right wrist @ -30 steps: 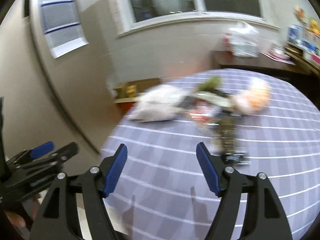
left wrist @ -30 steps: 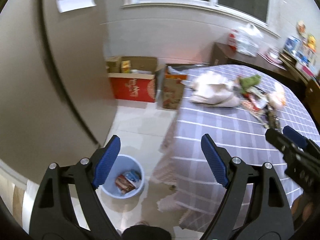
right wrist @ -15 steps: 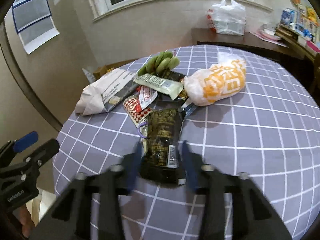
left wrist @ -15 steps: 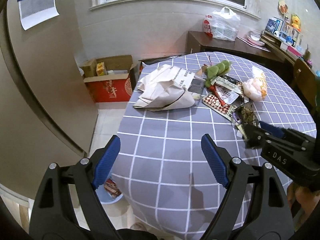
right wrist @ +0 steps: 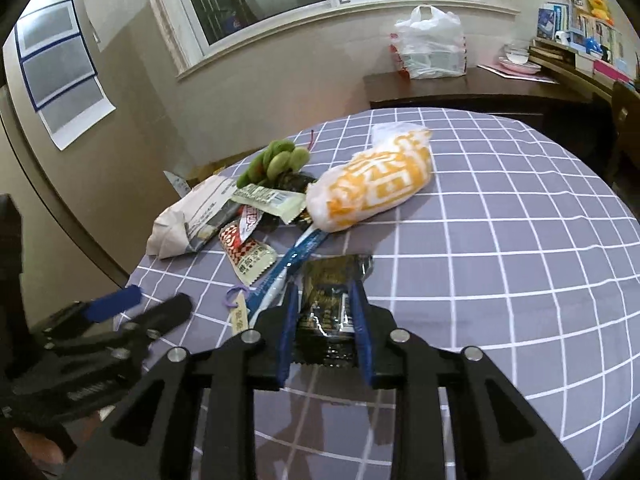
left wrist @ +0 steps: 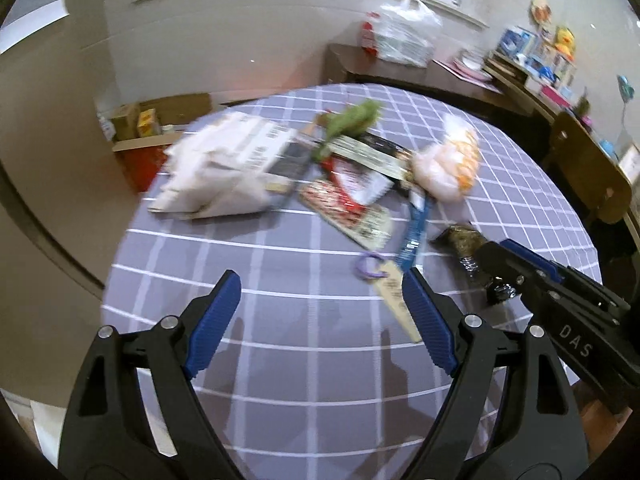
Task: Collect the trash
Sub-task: 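Grasp the keychain tag with the left tool while the right tool lifts the wrapper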
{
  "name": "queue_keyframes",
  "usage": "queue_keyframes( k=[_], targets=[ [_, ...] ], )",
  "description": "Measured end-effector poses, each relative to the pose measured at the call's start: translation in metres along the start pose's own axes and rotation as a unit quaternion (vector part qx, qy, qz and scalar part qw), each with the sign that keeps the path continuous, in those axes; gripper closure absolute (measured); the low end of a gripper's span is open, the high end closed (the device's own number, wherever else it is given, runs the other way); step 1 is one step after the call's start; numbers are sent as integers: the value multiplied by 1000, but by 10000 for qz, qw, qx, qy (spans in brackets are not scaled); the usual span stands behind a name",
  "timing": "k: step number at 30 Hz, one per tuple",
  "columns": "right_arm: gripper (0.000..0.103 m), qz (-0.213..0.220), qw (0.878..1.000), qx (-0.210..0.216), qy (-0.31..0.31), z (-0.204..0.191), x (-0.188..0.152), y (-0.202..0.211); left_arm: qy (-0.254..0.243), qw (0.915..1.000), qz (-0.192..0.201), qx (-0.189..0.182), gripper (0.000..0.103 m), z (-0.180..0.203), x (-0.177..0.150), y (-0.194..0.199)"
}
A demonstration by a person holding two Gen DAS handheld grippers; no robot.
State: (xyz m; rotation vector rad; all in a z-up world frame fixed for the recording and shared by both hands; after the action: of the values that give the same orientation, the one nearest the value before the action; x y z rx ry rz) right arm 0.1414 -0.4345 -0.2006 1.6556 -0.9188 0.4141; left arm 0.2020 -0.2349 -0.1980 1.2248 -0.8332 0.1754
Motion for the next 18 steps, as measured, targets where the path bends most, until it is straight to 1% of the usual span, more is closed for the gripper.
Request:
queue_keyframes(
  k=[1,5,6,7,9,10,11,13,15,18],
  targets=[
    [81,4,10000,61,-53,4,0,2,-59,10000,-32,5,21,6,-1,-3],
    [81,-88,9999,84,-72,13,-2,1,-233,9995,-184,58,22,22,-3,-15],
    [79,-120,9999,78,-82,15,-3,-1,-260,9993,-210,140,22,25,-4,-18],
    [79,-123,9998,85,-123,19,-3,-1,-289,9991,-246,180,22,27,-5,-22],
    [79,-203,9997,95,-138,22,-4,-4,-348,9987,-354,149,31,29,-8,-26],
    [77,-223,9996,113,-148,22,-4,-4,-399,9984,-357,180,32,30,-9,-28],
    [75,-229,9995,131,-148,22,-4,-4,-483,9980,-312,252,34,31,-11,-27],
    [59,-223,9995,132,-155,22,-3,-4,-487,9982,-245,254,40,30,-12,-25],
    [53,-242,9995,151,-136,22,-2,-6,-439,9985,-187,268,62,27,-10,-24],
    [48,-291,9995,124,-90,19,-1,-11,-340,9990,-144,236,76,17,-9,-23]
  ],
)
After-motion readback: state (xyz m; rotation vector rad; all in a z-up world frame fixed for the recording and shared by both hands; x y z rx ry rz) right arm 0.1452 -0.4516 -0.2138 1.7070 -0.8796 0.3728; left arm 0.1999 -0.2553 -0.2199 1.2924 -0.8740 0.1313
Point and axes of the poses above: each gripper's, at about its wrist camera, not at the fingertips, and y roughly against the way its jaws point, z to its right, x to its top, the point moved 3 cm from there along -y, roughly the way its jaws point, and after that the axes turned 1 degree about x, right-handed, at the moved point
